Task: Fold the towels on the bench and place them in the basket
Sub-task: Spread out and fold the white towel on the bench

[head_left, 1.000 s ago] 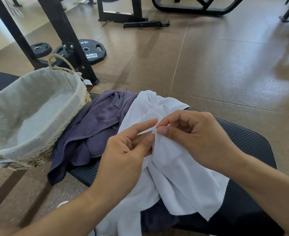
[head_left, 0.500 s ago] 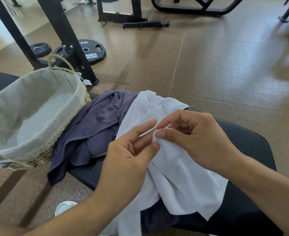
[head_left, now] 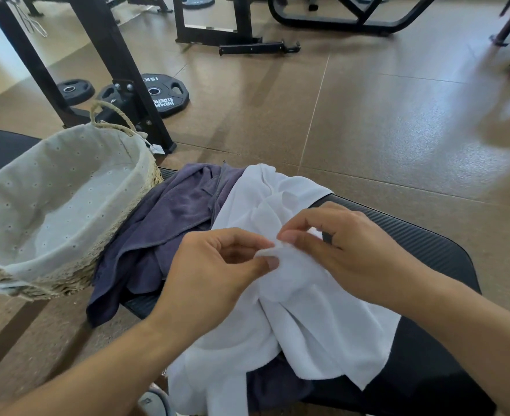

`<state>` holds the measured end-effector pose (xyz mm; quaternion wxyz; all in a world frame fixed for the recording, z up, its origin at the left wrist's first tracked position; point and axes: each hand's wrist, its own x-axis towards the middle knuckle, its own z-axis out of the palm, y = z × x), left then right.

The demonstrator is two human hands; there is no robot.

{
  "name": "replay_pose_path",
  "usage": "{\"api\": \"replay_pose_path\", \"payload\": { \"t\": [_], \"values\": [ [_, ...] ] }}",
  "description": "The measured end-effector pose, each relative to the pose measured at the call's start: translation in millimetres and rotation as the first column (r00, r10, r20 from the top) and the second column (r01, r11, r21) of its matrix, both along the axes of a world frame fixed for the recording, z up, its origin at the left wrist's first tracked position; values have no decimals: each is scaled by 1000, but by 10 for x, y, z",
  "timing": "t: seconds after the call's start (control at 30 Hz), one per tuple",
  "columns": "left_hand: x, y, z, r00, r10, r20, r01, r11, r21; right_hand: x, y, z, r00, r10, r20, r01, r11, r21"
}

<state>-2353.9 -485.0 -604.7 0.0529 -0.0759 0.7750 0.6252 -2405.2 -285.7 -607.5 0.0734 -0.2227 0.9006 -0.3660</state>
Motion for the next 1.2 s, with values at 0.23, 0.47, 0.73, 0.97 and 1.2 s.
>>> {"api": "replay_pose_path", "payload": {
  "t": [0.23, 0.47, 0.73, 0.97, 1.2],
  "values": [
    [-37, -376, 171, 972, -199, 127, 217, 964, -156, -256, 196, -179, 979, 72, -192, 8, 922, 388],
    [-88, -724, 269, 858, -468, 212, 492, 867, -74, -473, 154, -301, 991, 44, -129, -3, 953, 304],
    [-232, -950, 152, 977, -177, 118, 164, 980, 117, -599, 361, -98, 985, -78, 154, 49, 982, 184],
    [-201, -897, 179, 963, -179, 203, 136, 968, 213, -599, 490, -97, 975, -4, 223, -47, 973, 224],
    [-202, -869, 160, 964, -197, 177, 164, 969, 187, -656, 442, -177, 993, -39, 110, 22, 989, 148]
  ]
}}
